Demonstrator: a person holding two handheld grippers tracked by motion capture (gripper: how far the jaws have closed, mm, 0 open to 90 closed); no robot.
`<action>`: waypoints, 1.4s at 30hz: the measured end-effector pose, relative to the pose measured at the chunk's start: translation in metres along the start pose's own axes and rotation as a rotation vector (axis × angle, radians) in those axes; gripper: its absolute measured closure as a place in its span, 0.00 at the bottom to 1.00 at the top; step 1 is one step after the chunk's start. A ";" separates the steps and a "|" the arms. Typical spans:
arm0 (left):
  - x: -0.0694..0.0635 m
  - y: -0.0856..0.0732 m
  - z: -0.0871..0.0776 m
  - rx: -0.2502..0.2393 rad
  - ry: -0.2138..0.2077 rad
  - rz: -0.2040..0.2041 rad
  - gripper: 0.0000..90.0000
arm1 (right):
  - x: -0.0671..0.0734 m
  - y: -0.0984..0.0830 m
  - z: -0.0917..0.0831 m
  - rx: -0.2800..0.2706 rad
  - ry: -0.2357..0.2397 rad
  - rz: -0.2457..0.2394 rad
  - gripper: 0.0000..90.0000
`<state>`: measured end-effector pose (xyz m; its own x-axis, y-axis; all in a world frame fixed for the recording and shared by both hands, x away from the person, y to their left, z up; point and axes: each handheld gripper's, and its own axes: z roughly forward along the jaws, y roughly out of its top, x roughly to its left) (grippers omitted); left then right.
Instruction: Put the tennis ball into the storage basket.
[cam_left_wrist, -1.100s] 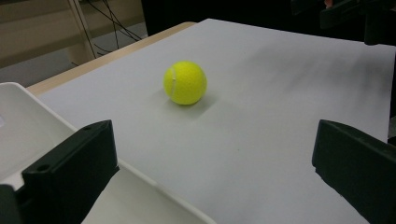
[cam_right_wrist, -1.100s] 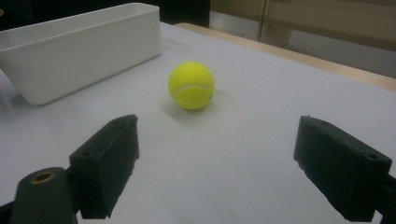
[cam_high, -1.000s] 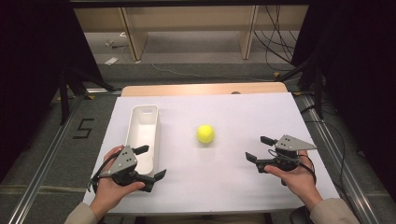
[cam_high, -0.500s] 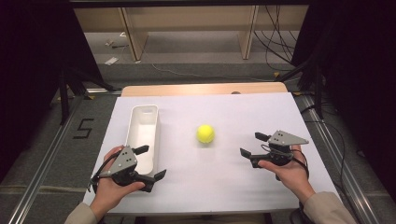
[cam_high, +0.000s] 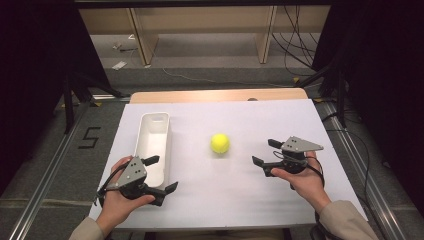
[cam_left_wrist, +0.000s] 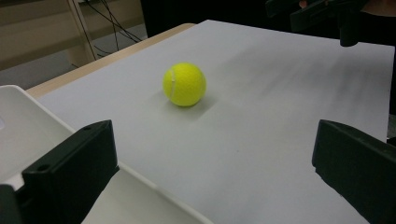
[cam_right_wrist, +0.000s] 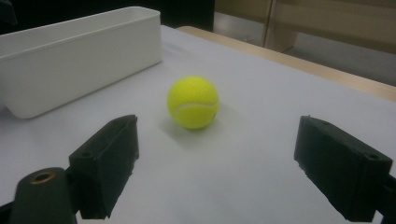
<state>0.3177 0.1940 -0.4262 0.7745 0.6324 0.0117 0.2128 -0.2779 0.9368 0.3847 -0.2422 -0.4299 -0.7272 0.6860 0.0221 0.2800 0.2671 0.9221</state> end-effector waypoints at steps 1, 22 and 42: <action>0.000 0.000 0.000 0.000 0.001 0.001 0.00 | 0.000 0.000 0.001 -0.001 0.001 0.001 0.16; 0.000 0.000 0.000 -0.001 0.000 0.002 0.00 | 0.002 0.008 0.021 0.011 0.024 -0.008 0.16; 0.000 0.000 0.000 -0.002 -0.001 0.006 0.00 | 0.003 0.015 0.041 0.014 0.042 -0.017 0.16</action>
<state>0.3177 0.1944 -0.4258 0.7765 0.6298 0.0172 0.2066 -0.2804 0.9374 0.4124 -0.2087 -0.4317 -0.7577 0.6521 0.0234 0.2758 0.2876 0.9172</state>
